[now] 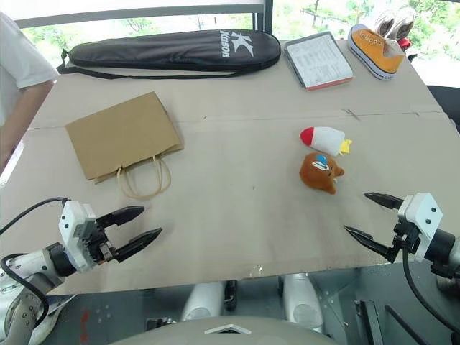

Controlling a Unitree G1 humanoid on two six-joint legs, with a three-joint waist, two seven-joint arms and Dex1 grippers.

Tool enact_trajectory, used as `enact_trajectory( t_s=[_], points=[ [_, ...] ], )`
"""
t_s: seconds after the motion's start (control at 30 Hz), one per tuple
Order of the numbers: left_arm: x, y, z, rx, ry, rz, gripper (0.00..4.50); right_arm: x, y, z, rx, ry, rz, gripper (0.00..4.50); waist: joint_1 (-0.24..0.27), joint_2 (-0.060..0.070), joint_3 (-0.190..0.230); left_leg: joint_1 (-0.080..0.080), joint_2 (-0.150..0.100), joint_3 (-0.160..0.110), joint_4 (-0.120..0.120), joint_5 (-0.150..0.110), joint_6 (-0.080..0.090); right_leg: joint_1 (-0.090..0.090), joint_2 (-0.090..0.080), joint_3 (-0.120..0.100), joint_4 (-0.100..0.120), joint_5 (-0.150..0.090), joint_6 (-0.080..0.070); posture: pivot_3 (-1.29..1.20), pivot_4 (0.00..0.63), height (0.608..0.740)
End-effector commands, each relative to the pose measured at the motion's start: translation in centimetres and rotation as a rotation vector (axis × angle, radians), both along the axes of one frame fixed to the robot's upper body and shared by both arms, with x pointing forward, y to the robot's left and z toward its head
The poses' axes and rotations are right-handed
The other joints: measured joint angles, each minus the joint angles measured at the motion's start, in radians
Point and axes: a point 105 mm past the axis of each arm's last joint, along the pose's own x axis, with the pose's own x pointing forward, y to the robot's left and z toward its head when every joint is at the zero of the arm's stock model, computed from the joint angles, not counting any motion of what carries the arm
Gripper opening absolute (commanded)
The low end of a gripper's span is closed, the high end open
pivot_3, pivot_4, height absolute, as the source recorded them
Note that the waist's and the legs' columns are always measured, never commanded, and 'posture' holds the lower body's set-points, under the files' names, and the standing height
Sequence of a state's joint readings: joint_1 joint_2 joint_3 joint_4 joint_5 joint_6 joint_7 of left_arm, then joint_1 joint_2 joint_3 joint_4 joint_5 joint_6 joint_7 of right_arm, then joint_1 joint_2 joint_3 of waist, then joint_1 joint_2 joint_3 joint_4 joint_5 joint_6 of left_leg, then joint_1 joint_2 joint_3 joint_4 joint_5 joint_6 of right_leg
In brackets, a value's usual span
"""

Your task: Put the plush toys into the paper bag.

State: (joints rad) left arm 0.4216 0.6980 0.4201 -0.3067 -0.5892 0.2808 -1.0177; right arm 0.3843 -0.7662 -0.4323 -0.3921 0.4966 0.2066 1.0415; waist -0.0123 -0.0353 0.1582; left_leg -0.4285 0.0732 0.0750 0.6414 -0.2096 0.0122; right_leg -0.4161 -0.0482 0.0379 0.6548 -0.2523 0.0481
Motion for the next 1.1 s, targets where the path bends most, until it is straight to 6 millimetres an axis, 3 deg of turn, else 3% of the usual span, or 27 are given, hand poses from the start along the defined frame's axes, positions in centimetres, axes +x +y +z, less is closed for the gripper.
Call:
enact_trajectory(
  t_s=[0.03,0.13,0.23,0.37,0.57,0.73,0.9,1.0,1.1],
  points=[
    [1.5,0.6,1.9,0.029,-0.111,0.026,4.50,0.7,1.9,1.8,0.030,-0.084,0.056,4.38,0.001,0.000,0.000,0.000,0.000,0.000,0.000,0.000,0.000,0.000,0.001,-0.002,0.000,0.000,0.000,0.00,0.150,0.740],
    [3.9,3.5,3.8,0.111,-0.251,0.125,4.50,1.7,6.2,3.8,0.106,-0.161,0.163,4.38,0.000,0.002,0.001,0.000,0.001,-0.004,0.000,0.000,0.000,-0.001,0.004,-0.006,0.004,0.000,0.000,0.00,0.150,0.740],
    [4.6,6.1,4.6,0.225,-0.297,0.150,4.50,2.1,8.5,4.5,0.148,-0.189,0.217,4.38,-0.001,0.001,0.001,0.001,0.002,-0.009,0.000,0.000,0.000,0.000,0.007,-0.006,0.005,0.001,-0.002,0.00,0.150,0.740],
    [5.1,7.7,5.6,0.409,-0.393,0.104,4.50,2.2,10.4,4.8,0.192,-0.191,0.274,4.38,0.003,0.001,0.000,0.000,0.002,-0.009,0.001,0.000,0.000,0.000,0.008,-0.005,0.002,0.001,-0.003,0.00,0.150,0.740],
    [5.5,8.9,6.4,0.546,-0.467,0.066,4.50,1.9,11.3,4.4,0.210,-0.185,0.298,4.38,0.007,0.000,0.000,-0.003,0.000,-0.005,0.001,0.000,0.000,0.000,0.001,-0.005,0.000,0.002,-0.002,0.00,0.150,0.740],
    [8.2,9.9,7.1,0.783,-0.567,0.063,4.50,1.8,10.8,3.9,0.196,-0.199,0.272,4.38,0.013,0.000,0.000,-0.002,0.001,-0.002,0.001,0.001,0.000,0.001,0.001,-0.009,0.002,0.001,-0.002,0.00,0.150,0.740],
    [10.7,9.3,5.8,0.903,-0.595,0.002,4.50,1.8,10.5,3.6,0.197,-0.215,0.247,4.38,0.021,0.000,0.000,-0.002,0.002,-0.001,0.003,0.001,0.000,0.001,0.001,-0.009,0.003,0.002,-0.002,0.00,0.150,0.740],
    [11.5,8.4,5.2,0.856,-0.582,-0.042,3.60,1.7,10.4,3.4,0.193,-0.223,0.234,4.50,0.022,-0.001,0.000,-0.003,0.002,-0.001,0.004,0.001,0.000,0.001,0.002,-0.009,0.003,0.002,-0.001,0.00,0.150,0.740],
    [11.9,7.7,5.0,0.805,-0.575,-0.066,2.17,1.6,10.1,3.3,0.192,-0.231,0.219,4.50,0.023,0.000,0.000,-0.003,0.002,-0.001,0.004,0.001,0.000,0.001,0.002,-0.010,0.004,0.002,0.000,0.00,0.150,0.740]
  ],
)
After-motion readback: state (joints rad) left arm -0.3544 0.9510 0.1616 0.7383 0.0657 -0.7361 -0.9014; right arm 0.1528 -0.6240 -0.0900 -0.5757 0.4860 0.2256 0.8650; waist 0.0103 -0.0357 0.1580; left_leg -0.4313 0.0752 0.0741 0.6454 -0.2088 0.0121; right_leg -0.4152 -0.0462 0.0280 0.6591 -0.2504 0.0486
